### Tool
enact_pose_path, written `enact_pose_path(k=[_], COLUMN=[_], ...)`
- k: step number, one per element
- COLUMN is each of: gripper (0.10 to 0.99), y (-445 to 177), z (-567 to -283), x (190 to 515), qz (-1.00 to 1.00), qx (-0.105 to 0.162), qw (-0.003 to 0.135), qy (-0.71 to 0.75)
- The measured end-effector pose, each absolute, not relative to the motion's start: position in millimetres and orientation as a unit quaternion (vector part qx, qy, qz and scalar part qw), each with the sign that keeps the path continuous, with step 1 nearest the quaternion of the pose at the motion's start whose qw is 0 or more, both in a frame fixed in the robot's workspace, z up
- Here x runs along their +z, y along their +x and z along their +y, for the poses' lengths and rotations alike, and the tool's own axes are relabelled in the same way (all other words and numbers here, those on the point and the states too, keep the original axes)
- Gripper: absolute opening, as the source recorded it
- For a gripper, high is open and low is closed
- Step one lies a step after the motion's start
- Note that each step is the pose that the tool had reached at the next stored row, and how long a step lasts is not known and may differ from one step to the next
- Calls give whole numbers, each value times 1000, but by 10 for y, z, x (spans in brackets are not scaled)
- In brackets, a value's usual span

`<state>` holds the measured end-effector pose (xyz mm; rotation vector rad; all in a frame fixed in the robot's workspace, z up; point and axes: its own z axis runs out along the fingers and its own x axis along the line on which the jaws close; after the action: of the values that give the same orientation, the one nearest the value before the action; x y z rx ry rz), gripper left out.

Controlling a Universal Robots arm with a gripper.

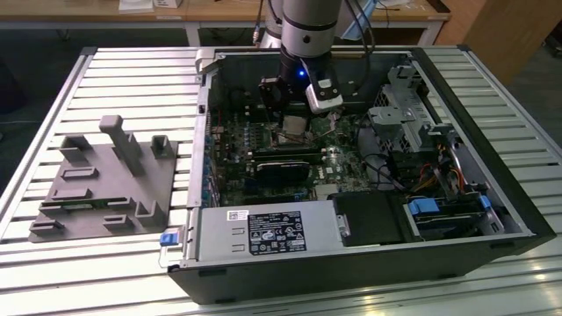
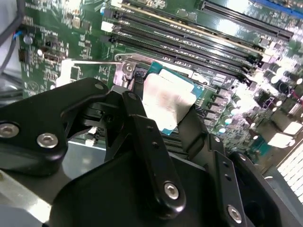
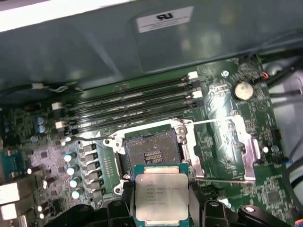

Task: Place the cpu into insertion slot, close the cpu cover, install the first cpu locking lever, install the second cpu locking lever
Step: 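Place the cpu into insertion slot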

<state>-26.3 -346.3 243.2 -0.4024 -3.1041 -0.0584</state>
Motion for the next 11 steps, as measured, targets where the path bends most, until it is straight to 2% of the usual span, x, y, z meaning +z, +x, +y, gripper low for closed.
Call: enact_pose_path(k=[11], gripper=[541], y=[-263], z=[-3463], x=[2429], qz=[-980], qx=[-11], qw=[3], qy=[-201])
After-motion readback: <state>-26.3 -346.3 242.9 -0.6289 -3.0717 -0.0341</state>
